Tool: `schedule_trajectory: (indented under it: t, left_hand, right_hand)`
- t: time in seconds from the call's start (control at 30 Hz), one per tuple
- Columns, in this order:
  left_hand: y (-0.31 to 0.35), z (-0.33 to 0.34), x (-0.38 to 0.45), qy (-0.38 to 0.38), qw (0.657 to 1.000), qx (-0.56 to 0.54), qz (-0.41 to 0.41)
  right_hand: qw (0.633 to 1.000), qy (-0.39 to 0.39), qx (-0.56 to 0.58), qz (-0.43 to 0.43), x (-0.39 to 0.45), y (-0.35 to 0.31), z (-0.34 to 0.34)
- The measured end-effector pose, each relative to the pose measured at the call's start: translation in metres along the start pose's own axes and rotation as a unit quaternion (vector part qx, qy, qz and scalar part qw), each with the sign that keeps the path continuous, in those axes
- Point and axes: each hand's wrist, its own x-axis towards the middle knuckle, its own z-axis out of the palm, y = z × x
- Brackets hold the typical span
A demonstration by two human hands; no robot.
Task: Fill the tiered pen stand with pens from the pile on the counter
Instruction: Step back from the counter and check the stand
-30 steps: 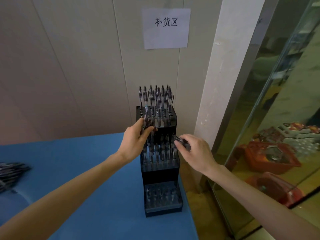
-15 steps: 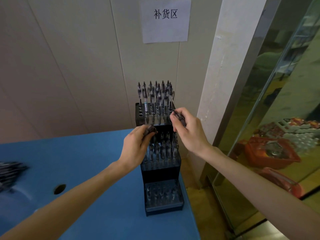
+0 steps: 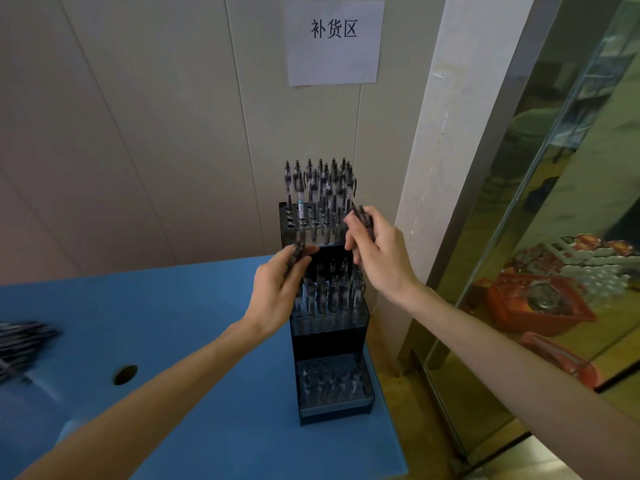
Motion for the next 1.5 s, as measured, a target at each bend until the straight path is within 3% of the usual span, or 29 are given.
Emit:
schedule_trajectory:
  t: [0.27, 0.33, 0.47, 0.63, 0.97, 1.33, 1.5]
  left_hand:
    - [0.023, -0.031, 0.005, 0.102, 0.991, -0.089, -0.007]
    - [0.019, -0.039, 0.011, 0.123, 0.99, -0.069, -0.027]
    - [0.007, -0.048, 0.02, 0.116, 0.989, -0.025, -0.082]
    - [0.0, -0.051, 0.022, 0.083, 0.992, 0.007, -0.097]
    - [-0.008, -0.049, 0.025, 0.094, 0.991, -0.051, -0.082]
    - [-0.013, -0.042, 0.02, 0.036, 0.997, 0.051, -0.042]
    - [-0.018, -0.044, 0.021, 0.024, 0.998, 0.047, -0.03]
  right_hand:
    - [0.998, 0.046, 0.04, 0.031, 0.012, -0.014, -0.003]
    - [0.997, 0.06, 0.04, 0.036, 0.017, -0.017, -0.001]
    - [0.997, 0.061, 0.042, 0.032, 0.023, -0.026, 0.0]
    - [0.998, 0.044, 0.05, 0.015, 0.031, -0.032, 0.003]
    - [0.988, 0.052, 0.144, 0.013, 0.027, -0.04, 0.004]
    - [0.996, -0.083, -0.019, 0.016, 0.004, -0.014, 0.023]
    - [0.989, -0.095, -0.112, -0.004, -0.008, -0.004, 0.027]
